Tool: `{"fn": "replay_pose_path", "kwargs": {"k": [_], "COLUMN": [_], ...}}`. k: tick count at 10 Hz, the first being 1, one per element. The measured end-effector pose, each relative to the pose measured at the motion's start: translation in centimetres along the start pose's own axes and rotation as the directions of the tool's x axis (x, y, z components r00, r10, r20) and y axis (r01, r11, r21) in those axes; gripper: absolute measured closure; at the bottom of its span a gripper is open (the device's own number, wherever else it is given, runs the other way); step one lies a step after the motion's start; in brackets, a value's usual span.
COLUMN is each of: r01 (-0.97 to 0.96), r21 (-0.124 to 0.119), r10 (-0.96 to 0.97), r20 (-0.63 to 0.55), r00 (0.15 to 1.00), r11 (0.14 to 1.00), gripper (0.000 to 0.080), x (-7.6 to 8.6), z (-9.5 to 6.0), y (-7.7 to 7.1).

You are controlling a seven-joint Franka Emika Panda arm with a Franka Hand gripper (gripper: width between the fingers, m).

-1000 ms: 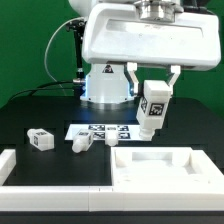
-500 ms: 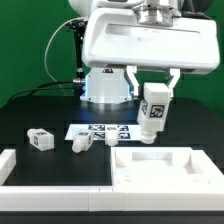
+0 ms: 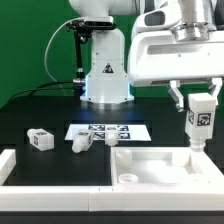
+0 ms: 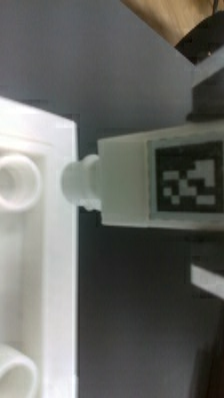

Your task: Assemble one leg

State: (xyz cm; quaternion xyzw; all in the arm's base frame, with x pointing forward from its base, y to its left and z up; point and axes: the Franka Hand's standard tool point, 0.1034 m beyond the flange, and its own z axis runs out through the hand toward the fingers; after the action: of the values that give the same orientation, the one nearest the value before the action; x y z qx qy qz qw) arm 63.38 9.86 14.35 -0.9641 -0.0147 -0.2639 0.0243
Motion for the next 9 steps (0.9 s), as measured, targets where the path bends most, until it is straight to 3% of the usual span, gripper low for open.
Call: {"fn": "replay_pose_path", "kwargs": {"k": [3,6,9], "r01": [0.01,0.021,0.028], "r21": [-0.005,-0.017,-0.014], "r10": [-0.01,-0.022,-0.029], "r20": [-0.029,-0.053,-0.034], "r00": [1.0,0.998,0.999], "r11": [1.0,1.0,1.0], "gripper": [0.0512,0.0512,0.0512], "x": [-1.0,-1.3,-2.4], "z": [0.7,1.5,2.5], "y": [-0.3,0.4,-0.1]}}
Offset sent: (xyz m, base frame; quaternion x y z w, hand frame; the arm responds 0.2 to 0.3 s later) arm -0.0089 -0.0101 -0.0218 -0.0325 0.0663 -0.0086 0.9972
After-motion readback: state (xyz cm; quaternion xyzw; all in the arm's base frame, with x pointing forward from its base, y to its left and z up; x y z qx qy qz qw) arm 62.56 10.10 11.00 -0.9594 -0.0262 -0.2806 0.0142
